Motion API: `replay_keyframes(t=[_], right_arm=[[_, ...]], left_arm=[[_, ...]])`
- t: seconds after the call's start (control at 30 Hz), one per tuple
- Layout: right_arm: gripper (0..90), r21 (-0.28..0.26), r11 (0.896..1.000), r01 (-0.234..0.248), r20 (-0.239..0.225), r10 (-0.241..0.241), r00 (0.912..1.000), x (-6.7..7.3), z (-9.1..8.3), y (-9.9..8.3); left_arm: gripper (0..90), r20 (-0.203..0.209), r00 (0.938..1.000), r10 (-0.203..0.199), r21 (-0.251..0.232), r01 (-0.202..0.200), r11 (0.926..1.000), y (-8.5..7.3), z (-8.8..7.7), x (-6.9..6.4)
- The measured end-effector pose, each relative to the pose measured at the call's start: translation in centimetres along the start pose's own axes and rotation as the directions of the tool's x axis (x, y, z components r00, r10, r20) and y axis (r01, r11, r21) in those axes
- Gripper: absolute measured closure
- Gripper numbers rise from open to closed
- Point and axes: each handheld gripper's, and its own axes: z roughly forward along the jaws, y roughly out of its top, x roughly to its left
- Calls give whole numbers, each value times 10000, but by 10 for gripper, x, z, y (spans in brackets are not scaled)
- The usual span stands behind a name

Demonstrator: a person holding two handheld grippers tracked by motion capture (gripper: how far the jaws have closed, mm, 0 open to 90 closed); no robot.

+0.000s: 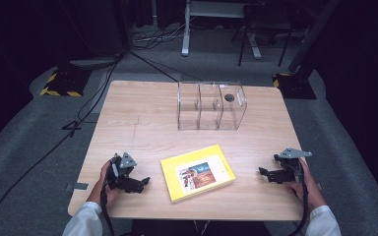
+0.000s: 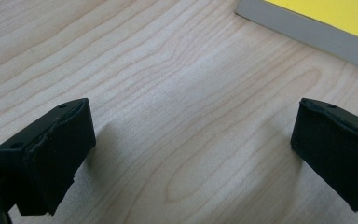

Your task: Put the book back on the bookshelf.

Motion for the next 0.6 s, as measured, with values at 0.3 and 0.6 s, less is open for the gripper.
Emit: replay_keyframes(t=[0.3,0.6], right_arm=[[102,-35,9997,233,-228,-234,9995,2,-2,-2],[164,132,9974,712,-792,-699,9944,9,-4,0]], left_arm=[[2,251,9996,150,-6,-150,9999,-3,-2,-4],[2,777,9940,770,-6,-772,9970,-6,-5,-14]])
